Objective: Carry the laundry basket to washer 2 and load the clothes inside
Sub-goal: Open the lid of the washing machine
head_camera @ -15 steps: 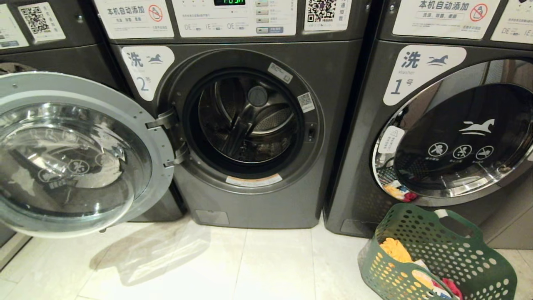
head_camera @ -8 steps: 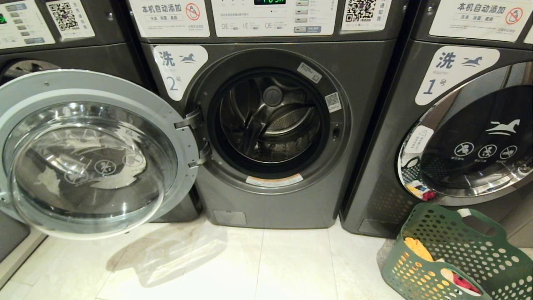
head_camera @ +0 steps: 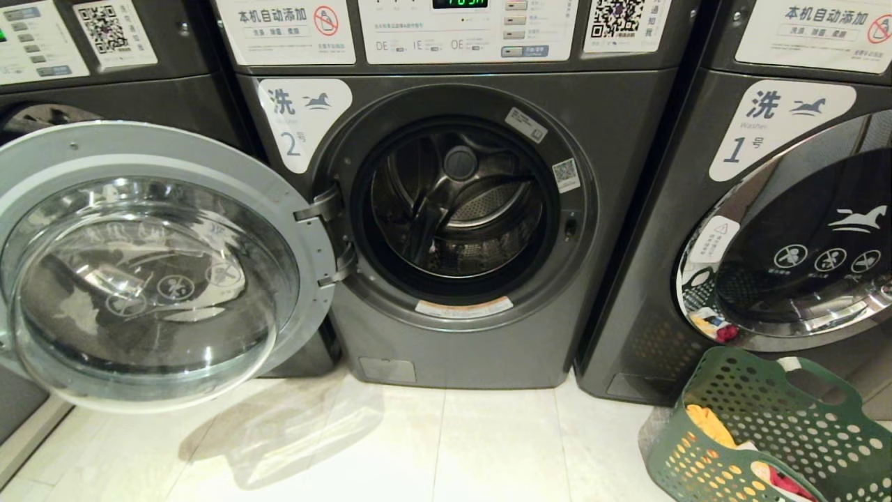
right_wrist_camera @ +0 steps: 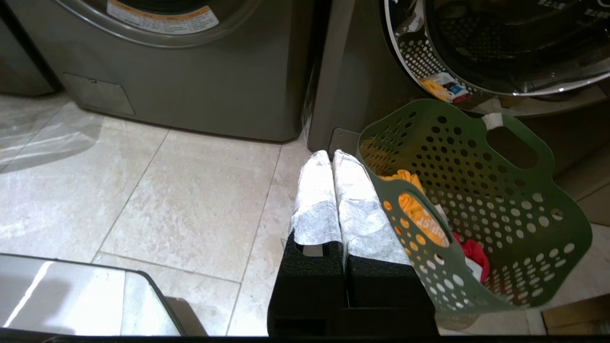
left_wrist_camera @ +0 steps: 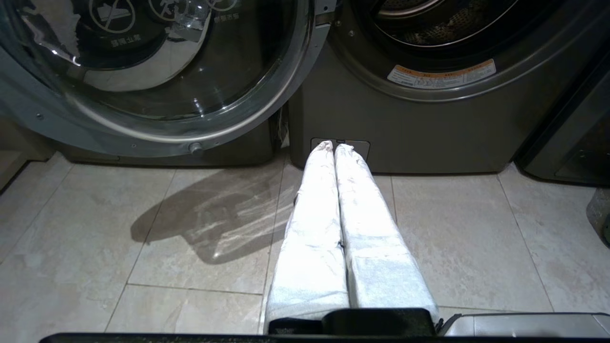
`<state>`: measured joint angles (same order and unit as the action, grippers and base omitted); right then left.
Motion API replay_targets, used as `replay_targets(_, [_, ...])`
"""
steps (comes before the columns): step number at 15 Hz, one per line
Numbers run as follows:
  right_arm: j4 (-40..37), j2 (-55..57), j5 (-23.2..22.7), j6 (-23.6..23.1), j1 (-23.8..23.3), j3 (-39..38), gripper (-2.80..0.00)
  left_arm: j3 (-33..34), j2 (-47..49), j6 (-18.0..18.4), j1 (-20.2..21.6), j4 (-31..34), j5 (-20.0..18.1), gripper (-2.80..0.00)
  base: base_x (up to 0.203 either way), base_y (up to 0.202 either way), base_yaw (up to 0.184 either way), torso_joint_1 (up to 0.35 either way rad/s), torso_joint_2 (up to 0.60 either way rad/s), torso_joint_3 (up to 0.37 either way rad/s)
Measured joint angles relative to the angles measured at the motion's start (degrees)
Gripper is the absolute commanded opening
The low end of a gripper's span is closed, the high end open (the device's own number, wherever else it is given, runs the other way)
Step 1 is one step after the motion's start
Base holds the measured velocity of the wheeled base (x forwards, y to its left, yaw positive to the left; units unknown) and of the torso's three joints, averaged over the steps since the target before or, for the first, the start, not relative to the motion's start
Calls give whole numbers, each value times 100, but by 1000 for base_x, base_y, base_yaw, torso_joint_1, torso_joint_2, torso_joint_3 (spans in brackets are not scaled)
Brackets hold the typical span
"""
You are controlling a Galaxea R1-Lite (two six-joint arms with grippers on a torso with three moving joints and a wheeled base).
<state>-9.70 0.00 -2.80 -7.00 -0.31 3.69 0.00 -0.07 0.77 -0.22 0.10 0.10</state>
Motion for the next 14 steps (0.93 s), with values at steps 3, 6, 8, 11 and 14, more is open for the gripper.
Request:
replay_targets(3, [-2,0,2,9,-7,5,-280,0,0,0,-5,-3,0,-280,198,0,-3,1,5,4])
replay_targets(6, [-2,0,2,9,-2,5,-280,0,0,0,-5,1,3,-280,197,0,-2,2,4,-1])
replay_targets(8, [-2,0,5,11,-2,7,-280,0,0,2,-2,0,1,-280,194,0,-2,3,4,1])
replay_targets(11, [-2,0,11,11,-4,7,-280,0,0,0,-5,1,1,-280,195,0,-2,1,3,2])
replay_targets(14, [1,0,11,9,-4,0,-280,0,0,-6,-5,0,1,-280,86,0,0,4,2,1])
